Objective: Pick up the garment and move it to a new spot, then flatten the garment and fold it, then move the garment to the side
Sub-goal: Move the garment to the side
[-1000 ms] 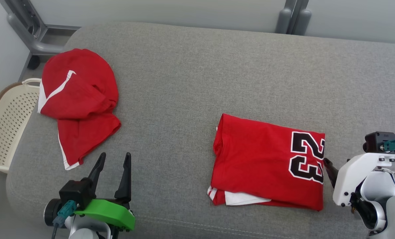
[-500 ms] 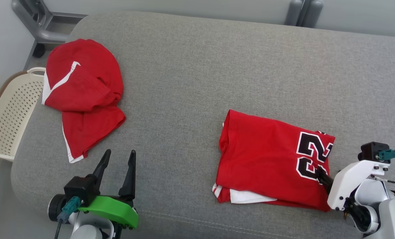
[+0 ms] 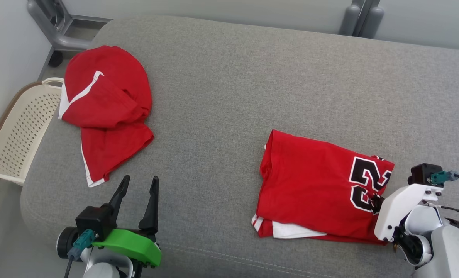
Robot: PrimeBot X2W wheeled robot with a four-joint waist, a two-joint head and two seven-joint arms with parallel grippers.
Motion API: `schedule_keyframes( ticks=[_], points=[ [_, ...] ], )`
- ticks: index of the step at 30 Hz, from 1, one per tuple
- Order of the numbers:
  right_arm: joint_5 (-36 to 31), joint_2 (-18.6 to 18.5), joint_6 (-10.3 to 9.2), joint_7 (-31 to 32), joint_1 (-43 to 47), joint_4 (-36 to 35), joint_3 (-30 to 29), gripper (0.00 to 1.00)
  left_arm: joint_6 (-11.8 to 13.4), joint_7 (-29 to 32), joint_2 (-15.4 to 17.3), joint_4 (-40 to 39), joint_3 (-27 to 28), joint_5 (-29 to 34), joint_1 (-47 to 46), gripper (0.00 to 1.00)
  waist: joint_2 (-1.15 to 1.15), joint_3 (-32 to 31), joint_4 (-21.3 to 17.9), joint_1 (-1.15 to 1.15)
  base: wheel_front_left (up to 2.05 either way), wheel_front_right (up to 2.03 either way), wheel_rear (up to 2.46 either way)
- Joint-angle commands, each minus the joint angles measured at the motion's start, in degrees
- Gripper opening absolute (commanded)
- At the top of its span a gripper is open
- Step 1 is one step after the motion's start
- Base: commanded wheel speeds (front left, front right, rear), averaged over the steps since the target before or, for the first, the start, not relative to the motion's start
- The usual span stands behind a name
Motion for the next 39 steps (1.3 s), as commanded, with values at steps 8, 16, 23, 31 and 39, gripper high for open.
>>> schedule_keyframes(
  ticks=[8,16,23,31,39],
  points=[
    [-6.2,-0.3,-0.10,-1.5,-5.3,1.2,0.9,0.00,1.2,-0.1,0.6,-1.6,0.4,-0.2,-0.8,1.00,0.00,0.7,-2.5,0.00,0.00,0.00,0.00],
    [-14.0,-0.9,-0.10,-4.9,-16.6,6.5,0.6,0.00,1.6,-0.1,1.3,-4.9,0.9,1.2,-3.2,1.00,0.00,5.1,-10.3,0.00,0.00,0.00,0.00],
    [-17.3,-2.7,-0.10,-10.1,-27.7,14.5,-2.8,0.00,0.8,0.8,2.6,-7.5,-0.9,3.2,-7.2,1.00,0.00,11.1,-15.4,0.00,0.00,0.00,0.00],
    [-20.5,-7.4,-0.10,-13.6,-36.2,21.1,-6.5,0.00,0.7,2.8,3.8,-13.0,-3.1,6.0,-10.9,1.00,0.00,17.7,-17.3,0.00,0.00,0.00,0.00],
    [-22.8,-14.0,-0.10,-16.8,-40.4,24.5,-12.2,0.00,1.2,5.3,4.8,-19.8,-4.6,7.6,-11.9,1.00,0.00,22.1,-17.8,0.00,0.00,0.00,0.00]
  ],
)
